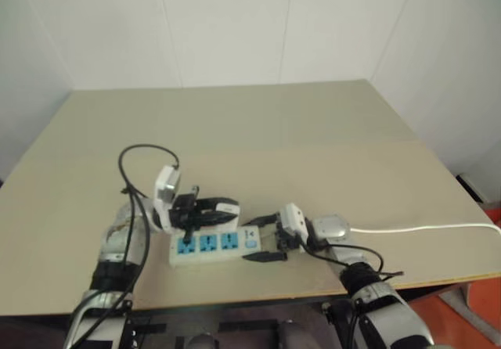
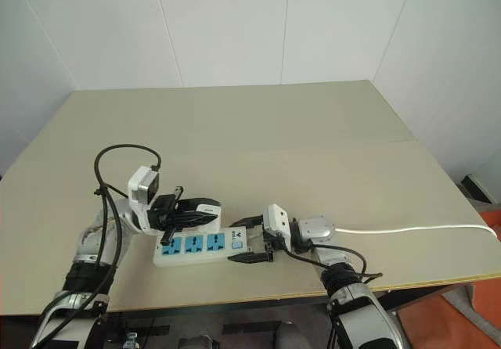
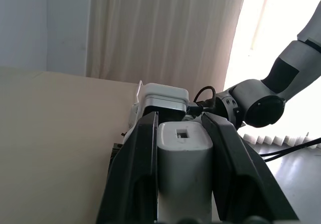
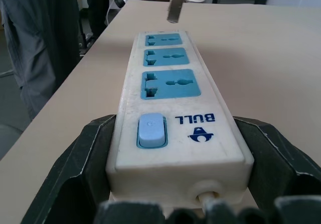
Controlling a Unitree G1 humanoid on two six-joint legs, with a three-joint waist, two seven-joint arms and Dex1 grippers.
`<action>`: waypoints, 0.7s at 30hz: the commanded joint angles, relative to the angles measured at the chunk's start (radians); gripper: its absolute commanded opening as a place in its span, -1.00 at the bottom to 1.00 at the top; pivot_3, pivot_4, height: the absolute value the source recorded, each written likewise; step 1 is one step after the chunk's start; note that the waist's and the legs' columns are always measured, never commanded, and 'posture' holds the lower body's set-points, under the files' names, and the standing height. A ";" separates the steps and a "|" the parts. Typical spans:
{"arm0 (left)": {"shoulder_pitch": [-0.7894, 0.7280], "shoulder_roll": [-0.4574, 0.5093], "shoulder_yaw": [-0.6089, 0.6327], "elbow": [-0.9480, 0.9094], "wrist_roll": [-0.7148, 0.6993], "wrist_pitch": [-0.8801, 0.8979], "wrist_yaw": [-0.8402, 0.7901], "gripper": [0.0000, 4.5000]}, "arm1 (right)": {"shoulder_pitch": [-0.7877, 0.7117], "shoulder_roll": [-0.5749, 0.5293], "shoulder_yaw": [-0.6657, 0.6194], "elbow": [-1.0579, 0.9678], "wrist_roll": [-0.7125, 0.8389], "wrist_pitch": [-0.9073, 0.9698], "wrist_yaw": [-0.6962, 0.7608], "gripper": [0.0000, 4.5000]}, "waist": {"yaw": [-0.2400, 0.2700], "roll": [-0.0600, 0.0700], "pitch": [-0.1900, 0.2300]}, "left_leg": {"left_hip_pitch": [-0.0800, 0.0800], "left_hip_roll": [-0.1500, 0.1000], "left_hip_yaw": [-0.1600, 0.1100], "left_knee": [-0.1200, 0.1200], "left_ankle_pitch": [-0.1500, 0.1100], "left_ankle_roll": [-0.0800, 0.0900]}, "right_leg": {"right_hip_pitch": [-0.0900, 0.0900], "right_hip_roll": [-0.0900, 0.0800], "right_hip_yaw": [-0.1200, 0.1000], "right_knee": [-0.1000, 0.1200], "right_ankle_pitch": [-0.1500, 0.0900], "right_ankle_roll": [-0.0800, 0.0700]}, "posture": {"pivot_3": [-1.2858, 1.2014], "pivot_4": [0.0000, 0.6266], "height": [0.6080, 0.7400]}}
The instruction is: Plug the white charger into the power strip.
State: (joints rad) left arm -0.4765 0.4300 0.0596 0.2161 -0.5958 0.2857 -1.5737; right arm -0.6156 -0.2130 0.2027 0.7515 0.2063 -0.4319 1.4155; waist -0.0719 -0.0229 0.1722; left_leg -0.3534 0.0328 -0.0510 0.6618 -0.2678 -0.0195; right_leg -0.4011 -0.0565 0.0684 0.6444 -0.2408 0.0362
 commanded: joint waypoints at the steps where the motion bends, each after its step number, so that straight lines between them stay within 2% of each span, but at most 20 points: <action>1: 0.005 0.011 0.008 -0.050 -0.027 0.002 0.007 -0.55 | -0.008 -0.007 -0.003 0.047 -0.033 -0.030 -0.022 0.51 | 0.001 0.000 0.000 | 0.000 0.000 0.000 0.000 0.000 0.000 | 0.000 0.000 0.000 0.000 0.000 0.000 | 0.03 -0.52 1.00; 11: 0.027 0.012 0.007 -0.015 0.014 -0.058 0.038 -0.55 | -0.007 -0.005 -0.007 0.091 -0.034 -0.025 -0.040 0.51 | 0.001 0.000 -0.002 | 0.007 0.000 0.000 0.000 0.000 0.000 | 0.009 0.000 0.000 -0.003 0.000 0.000 | 0.03 -0.52 1.00; 21: 0.059 0.012 0.009 -0.026 -0.012 -0.045 0.048 -0.55 | -0.007 -0.007 -0.009 0.120 -0.041 -0.035 -0.047 0.51 | 0.002 0.000 -0.002 | 0.011 0.000 0.000 -0.001 0.000 0.000 | 0.012 0.000 -0.001 -0.003 0.000 0.000 | 0.03 -0.52 1.00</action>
State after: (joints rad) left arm -0.4214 0.4385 0.0574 0.2103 -0.5880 0.2461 -1.5238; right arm -0.6348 -0.2067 0.1890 0.8350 0.2087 -0.4679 1.3930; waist -0.0704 -0.0229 0.1702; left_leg -0.3424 0.0329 -0.0514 0.6609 -0.2680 -0.0193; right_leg -0.3887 -0.0566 0.0679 0.6413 -0.2411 0.0362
